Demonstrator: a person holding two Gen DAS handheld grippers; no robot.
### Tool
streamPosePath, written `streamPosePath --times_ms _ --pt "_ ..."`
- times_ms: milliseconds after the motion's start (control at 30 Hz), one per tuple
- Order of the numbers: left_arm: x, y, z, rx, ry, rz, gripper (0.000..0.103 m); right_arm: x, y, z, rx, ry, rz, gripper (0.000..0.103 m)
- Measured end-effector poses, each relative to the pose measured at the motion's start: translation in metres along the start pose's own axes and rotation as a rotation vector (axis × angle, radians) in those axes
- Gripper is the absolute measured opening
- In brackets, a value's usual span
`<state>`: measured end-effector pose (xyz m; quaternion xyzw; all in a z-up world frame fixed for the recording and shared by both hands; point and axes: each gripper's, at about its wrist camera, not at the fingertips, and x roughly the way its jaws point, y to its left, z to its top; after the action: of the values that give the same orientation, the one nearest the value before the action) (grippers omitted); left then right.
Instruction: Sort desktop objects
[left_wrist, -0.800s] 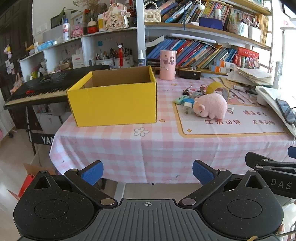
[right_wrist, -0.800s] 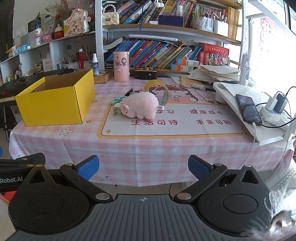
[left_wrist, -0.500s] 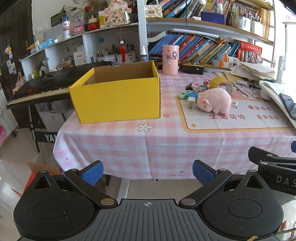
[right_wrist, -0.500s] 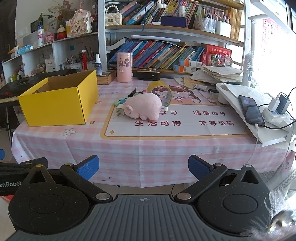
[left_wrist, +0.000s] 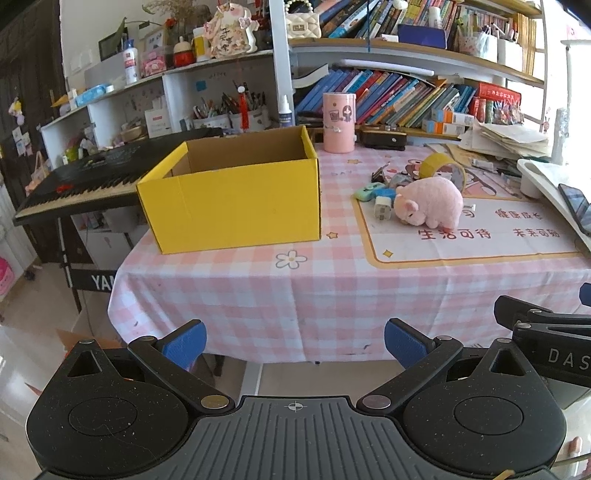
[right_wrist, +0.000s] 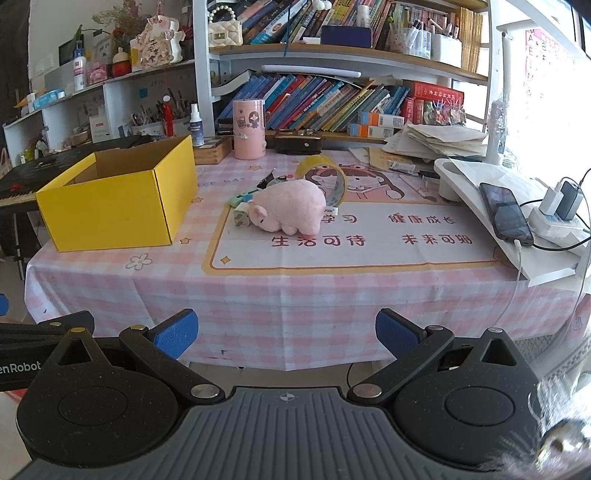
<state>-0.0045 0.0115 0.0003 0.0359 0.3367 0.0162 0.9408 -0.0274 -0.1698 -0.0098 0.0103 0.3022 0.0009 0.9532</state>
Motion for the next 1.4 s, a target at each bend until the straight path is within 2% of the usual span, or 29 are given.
streamPosePath --times_ms 267,800,1033,1167,1267,1400 --pt "0.007 0.005 0.0 -0.011 0.031 -0.031 0.103 0.003 0.001 0.001 0.001 0.012 -0.003 0.103" --pt "0.012 0.017 0.002 -0.018 0.007 -0.108 0.103 0.009 0.008 0.003 0.025 0.017 0.0 0.103" --pt "0.022 0.019 0.005 -0.03 0.022 -0.08 0.103 0.021 0.01 0.008 0.032 0.025 0.029 0.103" --pt "0.031 0.016 0.01 -0.013 0.048 -0.025 0.103 0.03 0.008 0.012 0.037 0.029 0.057 0.103" --pt "0.041 0.011 0.015 0.001 0.081 -0.018 0.103 0.038 0.004 0.015 0.05 0.036 0.093 0.103" --pt "0.054 0.002 0.021 0.001 0.101 -0.025 0.103 0.053 0.0 0.022 0.02 0.053 0.057 0.103"
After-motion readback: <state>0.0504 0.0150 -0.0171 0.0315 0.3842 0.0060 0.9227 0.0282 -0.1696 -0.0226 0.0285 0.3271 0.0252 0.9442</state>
